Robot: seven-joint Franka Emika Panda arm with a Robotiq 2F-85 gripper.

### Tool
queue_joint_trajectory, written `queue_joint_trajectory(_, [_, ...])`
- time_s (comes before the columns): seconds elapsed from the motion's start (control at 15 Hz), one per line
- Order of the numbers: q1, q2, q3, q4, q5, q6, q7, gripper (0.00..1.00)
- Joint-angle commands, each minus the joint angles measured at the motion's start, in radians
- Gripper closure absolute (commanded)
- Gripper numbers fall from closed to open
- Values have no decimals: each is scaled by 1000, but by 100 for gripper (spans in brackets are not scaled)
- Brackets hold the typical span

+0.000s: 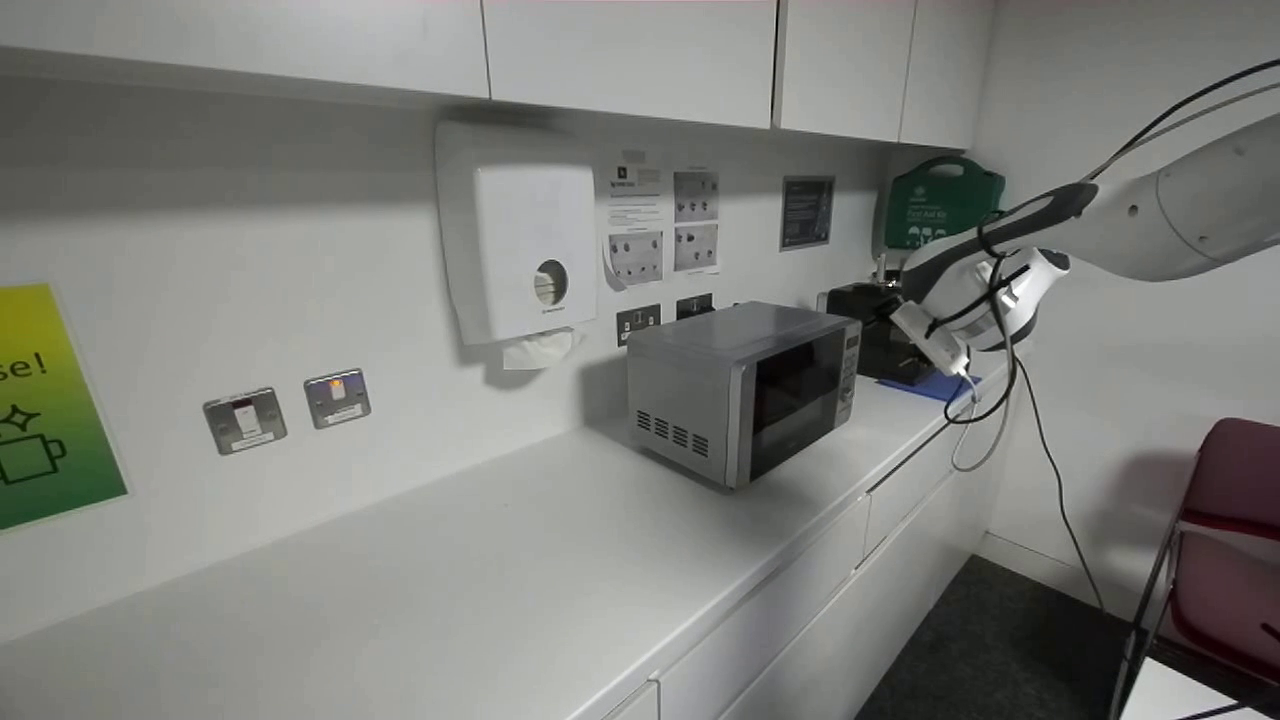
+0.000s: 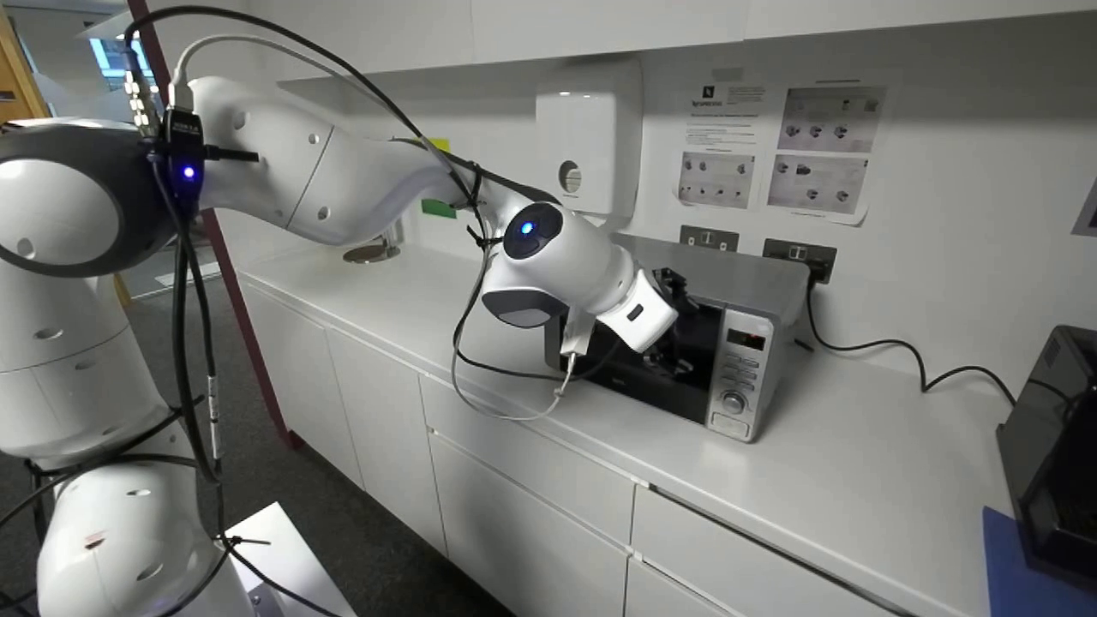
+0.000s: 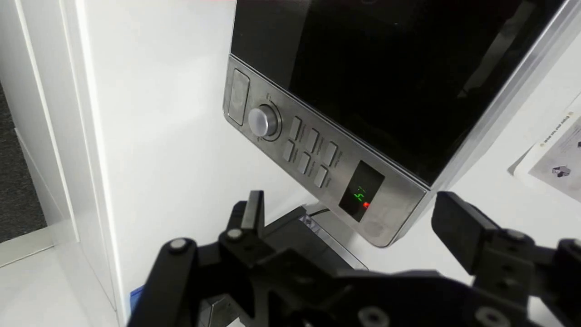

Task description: Press the microwave button

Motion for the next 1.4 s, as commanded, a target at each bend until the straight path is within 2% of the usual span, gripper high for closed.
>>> queue_joint_trajectory(0.0, [0,0,0,0,0,0,0,0])
queue_joint_trajectory(0.27, [9,15,15,14,77,30,-37,0])
queue_joint_trajectory(0.4, [10,27,25,27,157,54,-59,7])
queue_joint_trajectory(0.47, [8,35,32,33,201,71,-71,4])
queue_joint_trajectory(0.53, [7,42,39,39,238,85,-82,31])
queue_joint_trajectory(0.67, [2,57,50,56,312,111,-115,34])
queue_joint_trajectory(0.73, [0,65,54,66,346,120,-134,40])
queue_joint_trajectory(1.2, [-14,133,62,167,532,143,-272,98])
queue_joint_trajectory(1.33, [-16,164,63,203,591,146,-335,100])
